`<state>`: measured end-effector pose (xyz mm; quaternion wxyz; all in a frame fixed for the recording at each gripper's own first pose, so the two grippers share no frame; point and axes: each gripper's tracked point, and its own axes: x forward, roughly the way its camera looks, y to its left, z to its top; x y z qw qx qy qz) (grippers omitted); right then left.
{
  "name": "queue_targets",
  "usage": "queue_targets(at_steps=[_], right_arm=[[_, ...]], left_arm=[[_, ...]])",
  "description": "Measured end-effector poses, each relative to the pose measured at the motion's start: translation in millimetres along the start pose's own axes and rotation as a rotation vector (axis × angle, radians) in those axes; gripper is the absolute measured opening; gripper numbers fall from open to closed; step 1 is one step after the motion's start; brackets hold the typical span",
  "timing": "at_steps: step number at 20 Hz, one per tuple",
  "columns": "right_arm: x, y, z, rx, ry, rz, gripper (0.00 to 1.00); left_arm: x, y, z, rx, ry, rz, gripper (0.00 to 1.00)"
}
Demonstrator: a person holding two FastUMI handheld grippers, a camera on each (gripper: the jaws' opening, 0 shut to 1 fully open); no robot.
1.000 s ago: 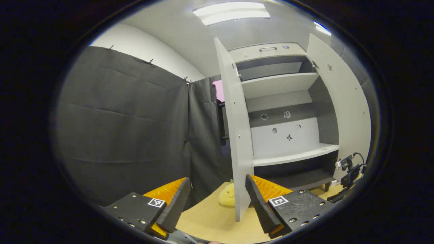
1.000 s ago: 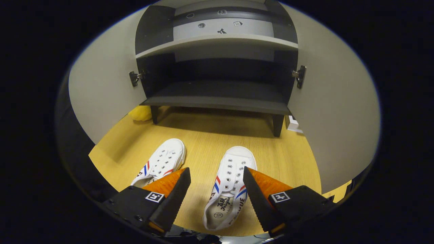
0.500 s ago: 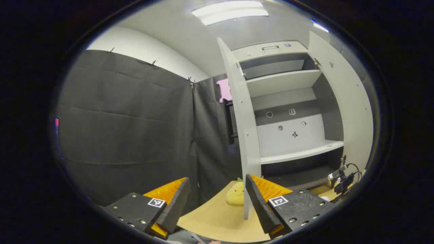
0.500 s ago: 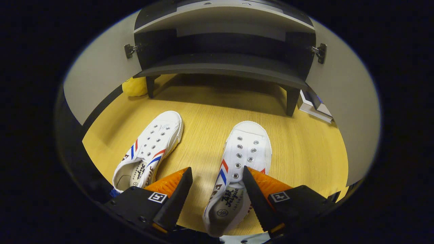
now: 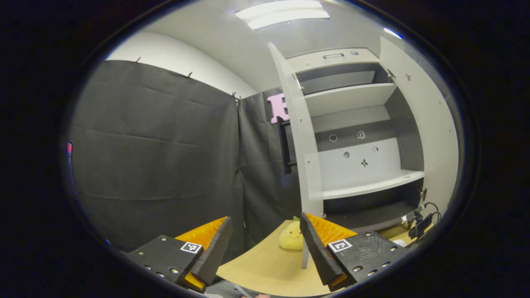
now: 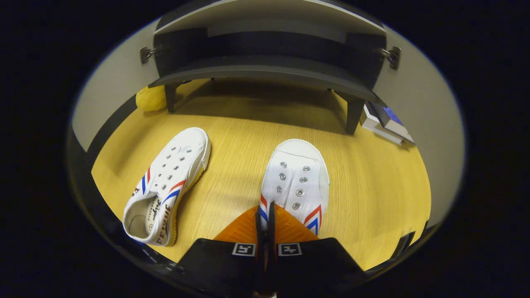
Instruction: Grab one shoe with the right hand and put it into the shoe cabinet, grab the other shoe with the left hand and put it into the shoe cabinet; then close the right door with the right hand and the left door with the left hand.
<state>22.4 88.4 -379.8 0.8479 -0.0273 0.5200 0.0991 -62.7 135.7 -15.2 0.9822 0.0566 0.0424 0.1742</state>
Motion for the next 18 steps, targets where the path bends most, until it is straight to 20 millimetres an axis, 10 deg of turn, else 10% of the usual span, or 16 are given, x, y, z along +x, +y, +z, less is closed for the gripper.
queue_targets(at_steps=[10, 18], right_arm=[[-51.7, -14.5, 32.0, 0.142, -0.145, 0.1, 0.02], [-128.2, -2.0, 134.6, 0.2, -0.355, 0.19, 0.01]], left_arm=[[8.9, -19.8, 4.0, -0.04, -0.031, -0.059, 0.95], [6.9, -22.8, 1.8, -0.049, -0.03, -0.07, 0.94]])
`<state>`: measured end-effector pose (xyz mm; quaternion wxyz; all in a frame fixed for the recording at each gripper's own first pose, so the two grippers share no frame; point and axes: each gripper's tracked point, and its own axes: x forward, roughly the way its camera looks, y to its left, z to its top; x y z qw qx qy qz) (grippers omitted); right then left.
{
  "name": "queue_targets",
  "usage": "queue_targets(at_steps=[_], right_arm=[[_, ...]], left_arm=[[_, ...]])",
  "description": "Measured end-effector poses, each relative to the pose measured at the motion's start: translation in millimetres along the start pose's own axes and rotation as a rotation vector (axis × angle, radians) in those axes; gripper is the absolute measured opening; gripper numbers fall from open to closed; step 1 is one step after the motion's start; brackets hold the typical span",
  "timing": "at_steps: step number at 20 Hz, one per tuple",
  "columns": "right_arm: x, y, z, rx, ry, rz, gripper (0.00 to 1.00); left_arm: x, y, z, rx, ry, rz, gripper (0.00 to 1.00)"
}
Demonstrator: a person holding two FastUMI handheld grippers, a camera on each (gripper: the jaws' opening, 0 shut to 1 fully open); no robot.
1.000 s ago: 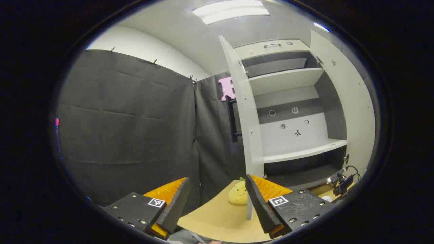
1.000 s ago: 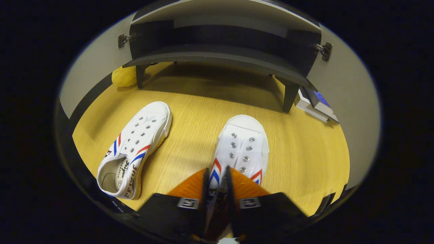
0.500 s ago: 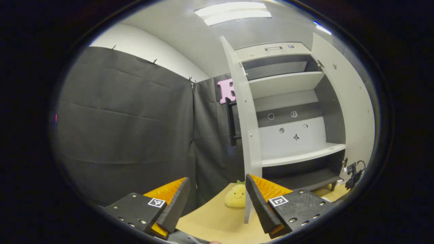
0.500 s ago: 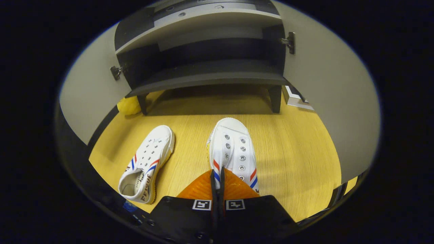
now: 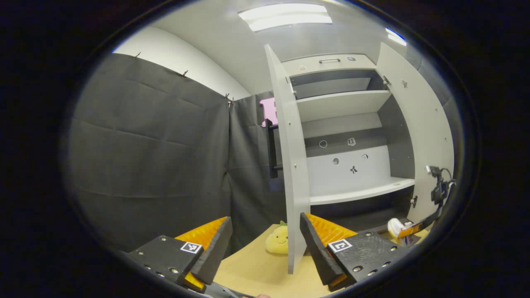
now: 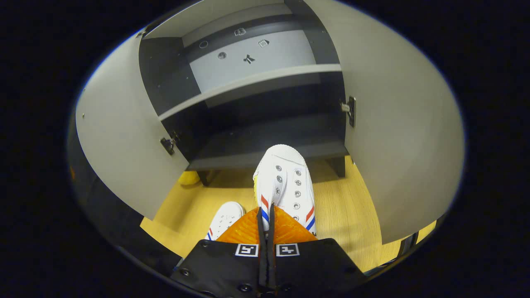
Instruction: Grab one shoe with the right hand and put it into the shoe cabinet, grab the other shoe with the left hand and put it into the shoe cabinet; then close the right door with the right hand and the left door with the left hand.
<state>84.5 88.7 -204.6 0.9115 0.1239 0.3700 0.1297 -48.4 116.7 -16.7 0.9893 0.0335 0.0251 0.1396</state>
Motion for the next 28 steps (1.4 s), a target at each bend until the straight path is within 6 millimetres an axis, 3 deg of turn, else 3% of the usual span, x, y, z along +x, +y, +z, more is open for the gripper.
queue_targets(at_steps=[7, 9, 15, 18, 23, 28], right_arm=[[-22.0, 25.4, 111.1, -0.042, -0.164, 0.054, 0.01], [-23.2, 39.9, 120.6, -0.039, -0.145, 0.095, 0.01], [-21.4, 42.3, 118.6, -0.051, -0.146, 0.074, 0.01], [-31.5, 42.1, 124.1, -0.021, -0.171, 0.087, 0.01], [-42.2, 44.4, 155.1, -0.041, -0.234, 0.102, 0.01], [-5.9, 36.5, 208.8, -0.079, -0.298, 0.053, 0.01]], left_arm=[[-7.0, 19.4, 2.9, 0.009, -0.011, 0.051, 0.94], [-8.0, 20.6, 2.5, 0.02, -0.013, 0.065, 0.94], [-12.1, 27.2, -1.4, 0.015, 0.004, 0.101, 0.95], [-15.3, 27.1, -2.2, 0.01, 0.015, 0.111, 0.94], [-13.5, 24.3, -6.0, 0.016, 0.019, 0.091, 0.94], [-13.1, 25.7, -5.7, 0.028, 0.024, 0.096, 0.94]])
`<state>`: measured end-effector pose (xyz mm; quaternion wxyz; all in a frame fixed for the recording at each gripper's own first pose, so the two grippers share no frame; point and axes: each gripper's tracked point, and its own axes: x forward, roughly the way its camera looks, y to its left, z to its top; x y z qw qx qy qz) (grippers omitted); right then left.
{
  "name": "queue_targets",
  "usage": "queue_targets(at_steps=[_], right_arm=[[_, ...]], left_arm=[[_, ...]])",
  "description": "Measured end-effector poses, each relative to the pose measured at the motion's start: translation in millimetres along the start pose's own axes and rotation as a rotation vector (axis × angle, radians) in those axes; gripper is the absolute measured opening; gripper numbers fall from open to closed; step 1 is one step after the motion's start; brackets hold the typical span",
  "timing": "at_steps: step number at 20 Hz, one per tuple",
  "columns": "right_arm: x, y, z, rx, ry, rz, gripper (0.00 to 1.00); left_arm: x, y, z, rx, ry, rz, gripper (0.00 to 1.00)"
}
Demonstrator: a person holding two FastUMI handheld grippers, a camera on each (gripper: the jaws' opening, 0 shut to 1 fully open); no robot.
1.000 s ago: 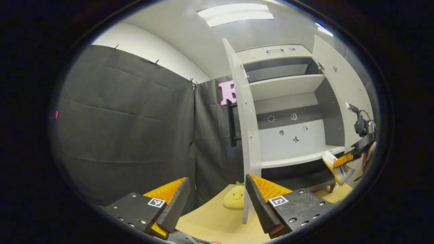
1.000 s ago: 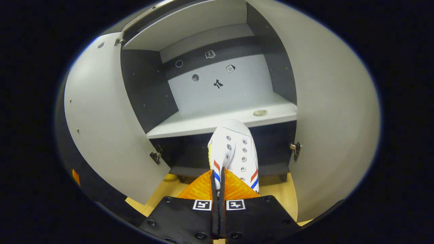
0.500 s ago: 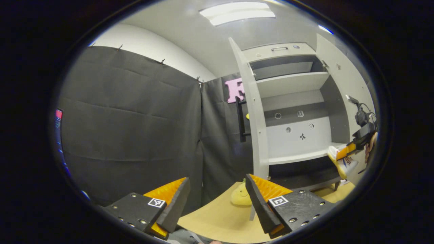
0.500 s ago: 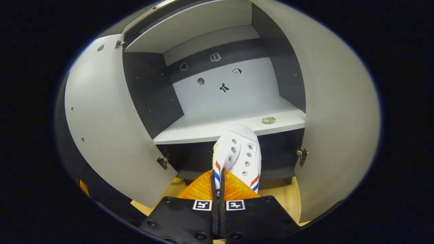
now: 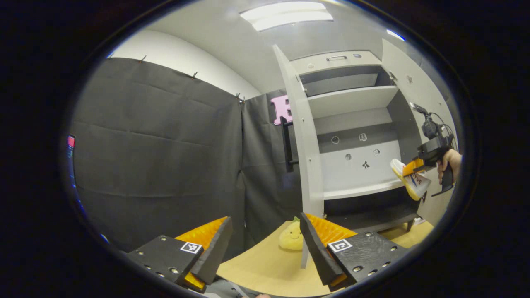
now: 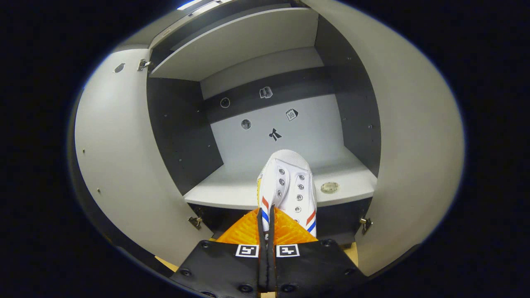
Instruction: Grab one shoe with the right hand and put it into the shoe cabinet, grab the other shoe with the left hand and put it into the shoe cabinet; then close the right door with the right hand and the left door with the left hand.
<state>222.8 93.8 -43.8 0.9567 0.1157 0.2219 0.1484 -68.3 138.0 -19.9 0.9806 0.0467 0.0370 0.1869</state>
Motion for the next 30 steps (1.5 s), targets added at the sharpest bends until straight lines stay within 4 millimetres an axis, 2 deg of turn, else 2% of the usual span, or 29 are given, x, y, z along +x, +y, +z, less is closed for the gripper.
queue_targets(at_steps=[9, 13, 18, 20, 22, 24, 26, 27, 30], right_arm=[[101.9, -20.3, 61.5, -0.104, -0.038, -0.094, 0.01], [141.5, -23.3, 60.1, -0.127, 0.024, -0.138, 0.01], [165.0, -27.9, 45.0, -0.105, 0.087, -0.179, 0.02], [165.0, -28.1, 51.2, -0.116, 0.061, -0.186, 0.06], [154.4, -20.1, 63.3, -0.129, 0.015, -0.166, 0.19], [137.6, -16.0, 75.4, -0.159, -0.04, -0.16, 0.52], [110.5, -8.8, 86.6, -0.171, -0.11, -0.149, 0.94], [94.7, -7.6, 93.2, -0.182, -0.149, -0.15, 0.98], [43.8, -3.8, 105.9, -0.229, -0.264, -0.157, 0.98]], left_arm=[[-7.0, 10.5, 5.5, 0.031, 0.024, 0.088, 0.94], [-9.8, 11.6, 7.9, 0.052, 0.039, 0.12, 0.94], [-18.5, 17.0, -0.3, 0.068, 0.045, 0.12, 0.94], [-18.7, 11.5, -3.1, 0.069, 0.056, 0.1, 0.94], [-10.0, -0.9, -5.3, 0.069, 0.064, 0.07, 0.95], [-5.4, -13.7, -11.6, 0.065, 0.074, 0.022, 0.94], [3.7, -33.3, -17.1, 0.05, 0.087, -0.041, 0.94], [6.3, -42.0, -21.8, 0.041, 0.097, -0.075, 0.94], [13.2, -68.6, -34.6, 0.012, 0.122, -0.173, 0.95]])
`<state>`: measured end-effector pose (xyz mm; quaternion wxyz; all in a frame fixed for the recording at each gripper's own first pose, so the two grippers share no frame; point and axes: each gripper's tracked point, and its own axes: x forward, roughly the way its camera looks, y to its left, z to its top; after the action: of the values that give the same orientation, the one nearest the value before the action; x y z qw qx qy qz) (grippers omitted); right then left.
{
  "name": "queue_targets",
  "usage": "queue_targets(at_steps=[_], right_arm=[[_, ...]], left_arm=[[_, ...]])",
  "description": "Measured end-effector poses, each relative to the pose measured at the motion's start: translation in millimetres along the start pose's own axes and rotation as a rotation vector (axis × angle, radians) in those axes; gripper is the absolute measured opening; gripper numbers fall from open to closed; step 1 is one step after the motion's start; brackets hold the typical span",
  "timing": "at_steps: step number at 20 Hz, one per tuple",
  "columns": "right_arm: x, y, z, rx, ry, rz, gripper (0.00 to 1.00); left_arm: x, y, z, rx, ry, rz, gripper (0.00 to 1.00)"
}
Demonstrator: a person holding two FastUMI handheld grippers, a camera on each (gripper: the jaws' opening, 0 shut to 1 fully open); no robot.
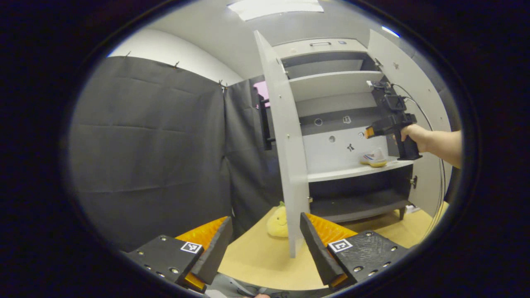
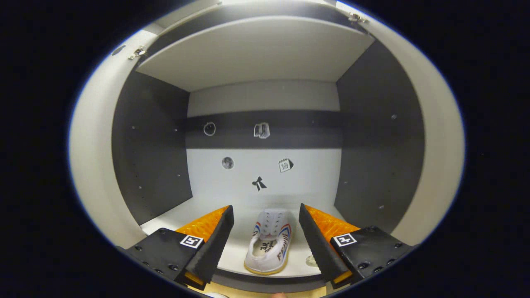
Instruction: Grab one shoe with the right hand and put it into the shoe cabinet, grab the other shoe with the left hand and put it into the shoe cabinet; then close the right door with the right hand and the left door with the left hand.
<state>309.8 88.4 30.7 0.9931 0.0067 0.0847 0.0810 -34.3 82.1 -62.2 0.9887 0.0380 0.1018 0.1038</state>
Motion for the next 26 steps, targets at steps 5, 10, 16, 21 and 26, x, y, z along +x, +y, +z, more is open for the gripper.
queue_targets(at_steps=[5, 10, 16, 21, 26], right_arm=[[-75.9, -14.9, 2.2, -0.038, -0.069, -0.011, 0.93], [-130.1, -44.0, -25.5, -0.023, -0.051, -0.066, 1.0], [-181.5, -61.6, -76.3, -0.002, 0.037, -0.11, 0.96], [-224.6, -57.0, -109.7, -0.013, 0.073, -0.123, 0.98], [-259.7, -55.9, -137.5, 0.039, 0.119, -0.116, 0.98]], left_arm=[[16.1, -51.3, -19.3, -0.034, 0.047, -0.172, 0.94], [29.1, -106.1, -51.9, -0.022, 0.117, -0.322, 0.95], [52.6, -152.9, -119.6, 0.002, 0.252, -0.436, 0.95], [61.2, -180.6, -180.3, 0.027, 0.385, -0.499, 0.95], [62.9, -198.6, -236.4, 0.065, 0.501, -0.544, 0.95]])
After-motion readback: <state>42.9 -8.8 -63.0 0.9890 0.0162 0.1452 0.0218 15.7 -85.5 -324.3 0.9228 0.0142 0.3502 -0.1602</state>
